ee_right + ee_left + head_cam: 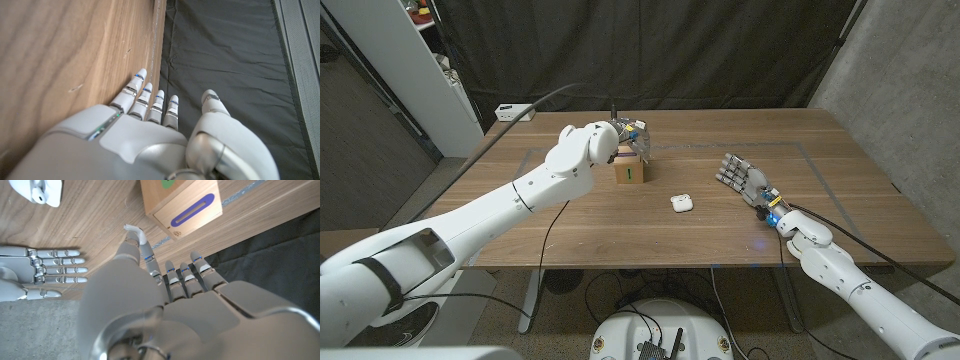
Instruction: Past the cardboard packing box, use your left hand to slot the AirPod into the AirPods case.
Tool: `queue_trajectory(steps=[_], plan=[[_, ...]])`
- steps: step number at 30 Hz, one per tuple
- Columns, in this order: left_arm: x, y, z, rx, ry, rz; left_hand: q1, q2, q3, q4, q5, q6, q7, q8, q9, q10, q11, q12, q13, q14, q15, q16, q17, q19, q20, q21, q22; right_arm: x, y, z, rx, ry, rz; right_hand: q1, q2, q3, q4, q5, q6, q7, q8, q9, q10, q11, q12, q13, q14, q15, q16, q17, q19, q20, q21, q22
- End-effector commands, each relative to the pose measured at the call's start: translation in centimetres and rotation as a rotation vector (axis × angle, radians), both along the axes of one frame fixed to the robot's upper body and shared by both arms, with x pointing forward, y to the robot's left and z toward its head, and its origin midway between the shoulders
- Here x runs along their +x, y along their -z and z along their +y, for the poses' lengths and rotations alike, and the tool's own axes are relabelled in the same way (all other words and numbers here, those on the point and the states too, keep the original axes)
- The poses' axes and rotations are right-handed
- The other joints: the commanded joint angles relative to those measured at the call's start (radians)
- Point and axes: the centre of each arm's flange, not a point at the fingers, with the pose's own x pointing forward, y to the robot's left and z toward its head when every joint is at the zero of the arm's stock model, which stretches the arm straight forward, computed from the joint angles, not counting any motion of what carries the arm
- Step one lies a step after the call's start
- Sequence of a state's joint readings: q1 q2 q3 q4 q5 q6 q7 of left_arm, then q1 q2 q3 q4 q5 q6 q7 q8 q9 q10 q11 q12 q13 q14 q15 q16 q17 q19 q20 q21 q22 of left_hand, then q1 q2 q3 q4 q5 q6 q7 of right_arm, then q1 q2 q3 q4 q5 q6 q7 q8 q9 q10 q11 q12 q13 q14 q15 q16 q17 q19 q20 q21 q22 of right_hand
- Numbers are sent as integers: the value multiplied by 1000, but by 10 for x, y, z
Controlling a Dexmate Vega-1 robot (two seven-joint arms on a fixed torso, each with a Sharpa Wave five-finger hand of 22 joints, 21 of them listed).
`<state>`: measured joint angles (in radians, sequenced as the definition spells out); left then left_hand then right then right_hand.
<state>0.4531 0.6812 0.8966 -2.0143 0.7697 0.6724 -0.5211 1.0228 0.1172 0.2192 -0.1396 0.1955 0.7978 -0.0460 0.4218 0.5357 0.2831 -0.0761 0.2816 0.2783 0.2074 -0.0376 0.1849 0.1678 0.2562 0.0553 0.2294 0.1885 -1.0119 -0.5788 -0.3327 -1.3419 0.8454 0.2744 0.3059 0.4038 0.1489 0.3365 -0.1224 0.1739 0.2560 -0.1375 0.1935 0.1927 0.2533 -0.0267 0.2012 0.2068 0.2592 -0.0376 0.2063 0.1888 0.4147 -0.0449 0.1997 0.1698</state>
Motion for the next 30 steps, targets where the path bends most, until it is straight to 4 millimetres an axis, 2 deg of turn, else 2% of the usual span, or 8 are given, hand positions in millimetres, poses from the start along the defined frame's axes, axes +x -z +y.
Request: queue_trajectory(steps=[1, 12, 30], plan=[[-3, 23, -26, 20, 23, 21, 9, -2, -5, 2, 0, -3, -1, 6, 6, 8, 1, -3, 3, 4, -58, -3, 1, 1, 5, 0, 5, -6, 6, -21, 3, 10, -10, -3, 4, 4, -2, 4, 3, 3, 4, 3, 6, 0, 6, 5, 7, -80, 0, 1, 8, -10, -2, 4], [5, 41, -36, 29, 38, 69, 10, -1, -10, 3, -1, -3, 4, 1, 5, 9, 2, -4, 4, 5, -59, -3, 1, 1, 4, 0, 5, -8, 13, -31, 6, 16, -3, -4, 4, 3, -2, 3, 3, 3, 4, 3, 5, 4, 5, 5, 7, -79, 1, 2, 8, -10, -2, 4], [15, 46, -53, 79, 85, 96, 12, 4, -14, 4, -1, -1, -1, -4, 6, 11, 2, -5, 4, 5, -60, -3, 1, -2, 3, -2, 5, -8, 18, -46, 21, 40, -8, -2, 4, 3, -4, 3, 3, 3, 4, 3, 5, 1, 5, 5, 3, -79, 0, 2, 6, -9, -3, 4]])
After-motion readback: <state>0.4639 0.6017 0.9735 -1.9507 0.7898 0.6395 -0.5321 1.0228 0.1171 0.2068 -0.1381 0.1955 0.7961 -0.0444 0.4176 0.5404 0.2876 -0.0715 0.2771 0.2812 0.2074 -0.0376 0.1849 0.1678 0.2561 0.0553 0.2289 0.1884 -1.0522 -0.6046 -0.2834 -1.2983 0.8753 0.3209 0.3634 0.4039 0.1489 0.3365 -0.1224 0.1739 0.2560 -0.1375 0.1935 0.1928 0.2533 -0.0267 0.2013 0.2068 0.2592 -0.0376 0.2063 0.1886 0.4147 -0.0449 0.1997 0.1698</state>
